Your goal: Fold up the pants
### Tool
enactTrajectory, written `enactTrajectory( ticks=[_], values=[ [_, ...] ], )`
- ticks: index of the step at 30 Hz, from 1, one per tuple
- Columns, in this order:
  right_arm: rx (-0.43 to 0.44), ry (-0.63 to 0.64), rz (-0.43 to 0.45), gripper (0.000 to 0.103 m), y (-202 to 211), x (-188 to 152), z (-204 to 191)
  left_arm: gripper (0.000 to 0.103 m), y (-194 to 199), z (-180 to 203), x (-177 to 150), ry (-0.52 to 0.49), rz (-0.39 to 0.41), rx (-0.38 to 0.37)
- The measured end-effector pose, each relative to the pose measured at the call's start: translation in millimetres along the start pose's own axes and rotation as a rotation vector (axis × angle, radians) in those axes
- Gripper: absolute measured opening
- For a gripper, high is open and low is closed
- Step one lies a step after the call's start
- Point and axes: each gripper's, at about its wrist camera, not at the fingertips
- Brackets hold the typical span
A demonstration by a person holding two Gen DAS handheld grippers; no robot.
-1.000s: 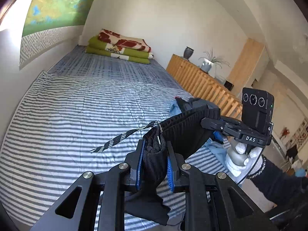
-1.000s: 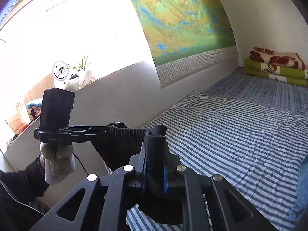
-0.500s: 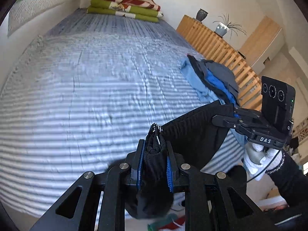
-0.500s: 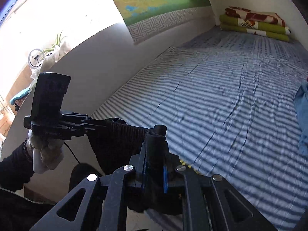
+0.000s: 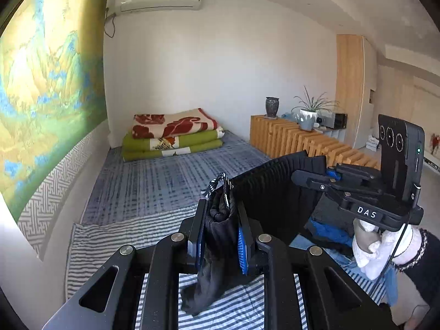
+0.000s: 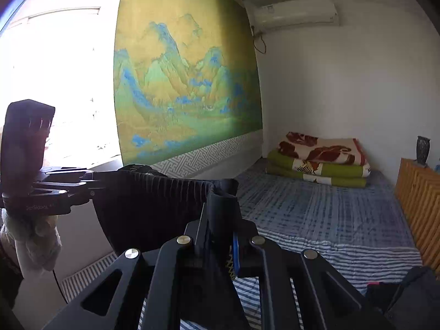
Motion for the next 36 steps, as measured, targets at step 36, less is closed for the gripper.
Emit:
enactTrajectory(
  ticks=[36],
  values=[
    [0.070,-0.117,-0.322,0.011,18,-321,-27,0.020,-86,107,-281,-0.080,-0.352,-0.191]
  ],
)
Point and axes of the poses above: each gripper's, at about its wrist camera, not at the fingertips, and y roughly against the way its jaws point, z to its right, x to its top, and after that the axes turned 14 degrees about -z, right-handed
